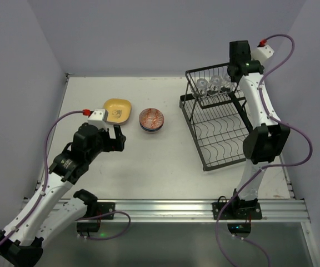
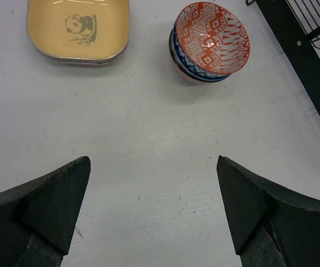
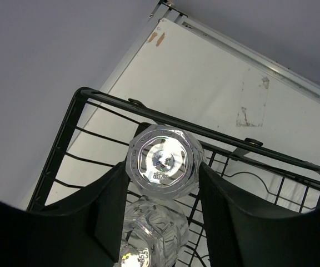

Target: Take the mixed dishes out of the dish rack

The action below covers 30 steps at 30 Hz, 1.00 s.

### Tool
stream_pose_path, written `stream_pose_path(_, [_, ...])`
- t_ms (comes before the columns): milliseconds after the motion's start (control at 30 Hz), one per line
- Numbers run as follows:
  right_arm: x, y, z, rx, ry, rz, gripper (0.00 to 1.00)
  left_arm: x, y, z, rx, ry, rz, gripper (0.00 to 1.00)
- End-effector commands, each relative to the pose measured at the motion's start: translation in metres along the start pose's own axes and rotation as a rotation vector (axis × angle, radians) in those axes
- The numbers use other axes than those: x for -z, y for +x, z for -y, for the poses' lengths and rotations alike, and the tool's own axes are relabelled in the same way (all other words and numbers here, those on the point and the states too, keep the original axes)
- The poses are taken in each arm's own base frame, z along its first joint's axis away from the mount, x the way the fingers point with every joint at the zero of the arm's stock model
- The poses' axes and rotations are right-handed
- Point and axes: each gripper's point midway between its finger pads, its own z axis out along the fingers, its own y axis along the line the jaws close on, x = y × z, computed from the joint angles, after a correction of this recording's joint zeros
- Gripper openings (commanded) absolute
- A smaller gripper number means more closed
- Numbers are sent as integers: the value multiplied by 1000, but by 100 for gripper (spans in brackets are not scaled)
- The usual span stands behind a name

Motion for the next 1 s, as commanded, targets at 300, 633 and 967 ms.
stream_pose_path(300, [18, -30, -5, -86, -54, 57, 25, 2, -11, 2, -10, 6, 52, 100])
stream_pose_path(633, [49, -67, -14, -105, -164, 109, 24, 2, -11, 0, -7, -6, 55, 100])
stream_pose_path(967, [74, -86, -14, -105, -257, 144, 21, 2, -13, -2, -3, -23, 57, 100])
